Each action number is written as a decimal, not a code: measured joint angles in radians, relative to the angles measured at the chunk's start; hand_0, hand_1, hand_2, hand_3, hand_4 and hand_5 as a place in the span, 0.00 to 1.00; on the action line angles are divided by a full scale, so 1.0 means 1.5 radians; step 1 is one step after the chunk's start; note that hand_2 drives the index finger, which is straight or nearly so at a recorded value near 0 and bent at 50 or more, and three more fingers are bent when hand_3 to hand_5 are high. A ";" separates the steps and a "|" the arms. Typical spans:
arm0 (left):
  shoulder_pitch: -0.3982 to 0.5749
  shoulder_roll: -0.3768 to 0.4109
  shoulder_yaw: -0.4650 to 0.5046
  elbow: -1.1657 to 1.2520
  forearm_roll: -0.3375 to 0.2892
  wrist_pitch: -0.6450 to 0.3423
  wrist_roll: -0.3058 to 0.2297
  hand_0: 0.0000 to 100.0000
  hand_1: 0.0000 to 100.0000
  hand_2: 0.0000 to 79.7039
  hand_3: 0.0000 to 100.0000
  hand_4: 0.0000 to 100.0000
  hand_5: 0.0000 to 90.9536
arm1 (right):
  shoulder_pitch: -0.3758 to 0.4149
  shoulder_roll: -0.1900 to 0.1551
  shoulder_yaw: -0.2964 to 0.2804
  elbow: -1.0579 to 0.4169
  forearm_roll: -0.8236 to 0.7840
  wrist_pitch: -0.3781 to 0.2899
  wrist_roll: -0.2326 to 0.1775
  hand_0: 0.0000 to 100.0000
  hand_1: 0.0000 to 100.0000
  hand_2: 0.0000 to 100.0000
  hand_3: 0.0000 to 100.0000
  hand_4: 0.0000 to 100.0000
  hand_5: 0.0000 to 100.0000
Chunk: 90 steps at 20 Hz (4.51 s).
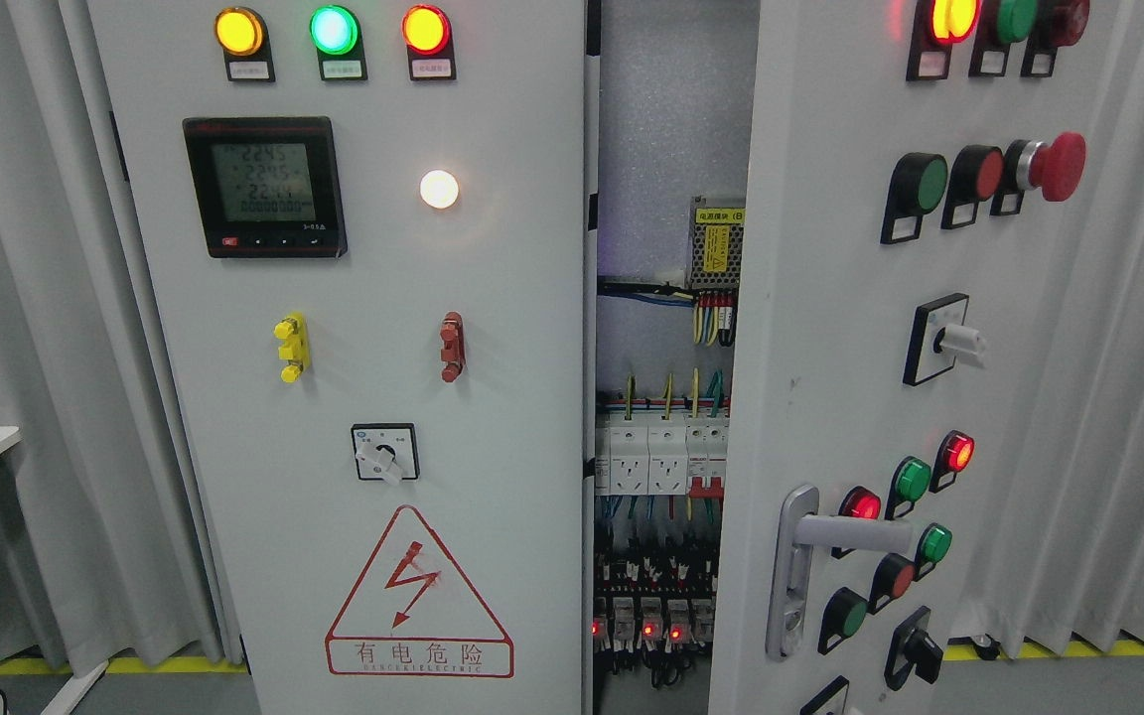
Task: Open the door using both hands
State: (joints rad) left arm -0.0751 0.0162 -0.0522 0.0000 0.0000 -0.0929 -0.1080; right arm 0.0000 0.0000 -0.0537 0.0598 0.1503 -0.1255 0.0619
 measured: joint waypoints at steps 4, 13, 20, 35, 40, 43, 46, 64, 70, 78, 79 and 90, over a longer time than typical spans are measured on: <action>0.001 -0.003 0.000 0.000 0.000 0.000 0.000 0.30 0.00 0.03 0.03 0.04 0.00 | 0.000 0.000 0.000 0.000 0.000 0.000 0.000 0.22 0.00 0.00 0.00 0.00 0.00; 0.001 -0.007 0.000 0.000 0.000 0.000 -0.015 0.30 0.00 0.03 0.03 0.04 0.00 | 0.000 0.000 0.000 0.000 0.000 0.000 0.000 0.22 0.00 0.00 0.00 0.00 0.00; 0.067 0.003 0.007 -0.101 0.008 -0.005 -0.188 0.30 0.00 0.03 0.03 0.04 0.00 | 0.000 0.000 0.000 0.000 0.000 0.000 0.000 0.22 0.00 0.00 0.00 0.00 0.00; 0.216 0.107 0.054 -0.650 0.162 0.001 -0.554 0.30 0.00 0.03 0.03 0.04 0.00 | 0.000 0.000 0.000 0.000 0.000 0.000 0.000 0.22 0.00 0.00 0.00 0.00 0.00; 0.232 0.181 0.047 -0.848 0.254 0.003 -0.612 0.30 0.00 0.03 0.03 0.04 0.00 | 0.000 0.000 0.000 0.000 0.000 0.000 0.000 0.22 0.00 0.00 0.00 0.00 0.00; 0.220 0.217 0.044 -0.948 0.287 0.024 -0.626 0.30 0.00 0.03 0.03 0.04 0.00 | 0.000 0.000 0.000 0.000 0.000 0.000 0.000 0.22 0.00 0.00 0.00 0.00 0.00; 0.184 0.243 0.042 -1.027 0.314 0.080 -0.628 0.30 0.00 0.03 0.03 0.04 0.00 | 0.000 0.000 0.000 0.000 0.000 0.000 0.000 0.22 0.00 0.00 0.00 0.00 0.00; -0.259 0.275 0.056 -1.180 0.443 0.496 -0.616 0.30 0.00 0.03 0.03 0.04 0.00 | 0.000 0.000 0.000 0.000 0.000 0.000 0.000 0.22 0.00 0.00 0.00 0.00 0.00; -0.394 0.264 0.045 -1.131 0.479 0.545 -0.601 0.30 0.00 0.03 0.03 0.04 0.00 | 0.000 0.000 0.000 0.000 0.000 0.000 0.000 0.22 0.00 0.00 0.00 0.00 0.00; -0.550 0.255 -0.024 -1.033 0.544 0.536 -0.580 0.30 0.00 0.03 0.03 0.04 0.00 | 0.000 0.000 0.000 0.000 0.000 0.000 0.000 0.22 0.00 0.00 0.00 0.00 0.00; -0.566 0.255 -0.036 -1.021 0.556 0.527 -0.580 0.30 0.00 0.03 0.03 0.04 0.00 | 0.000 0.000 0.000 0.000 0.000 0.000 0.000 0.22 0.00 0.00 0.00 0.00 0.00; -0.737 0.256 -0.213 -0.887 0.683 0.402 -0.578 0.30 0.00 0.03 0.03 0.04 0.00 | 0.000 0.000 0.000 0.000 0.000 0.000 0.000 0.22 0.00 0.00 0.00 0.00 0.00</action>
State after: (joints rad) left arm -1.1805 0.4000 -0.3715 -1.3303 1.0242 0.5107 -0.9749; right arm 0.0000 0.0000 -0.0537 0.0597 0.1503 -0.1255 0.0618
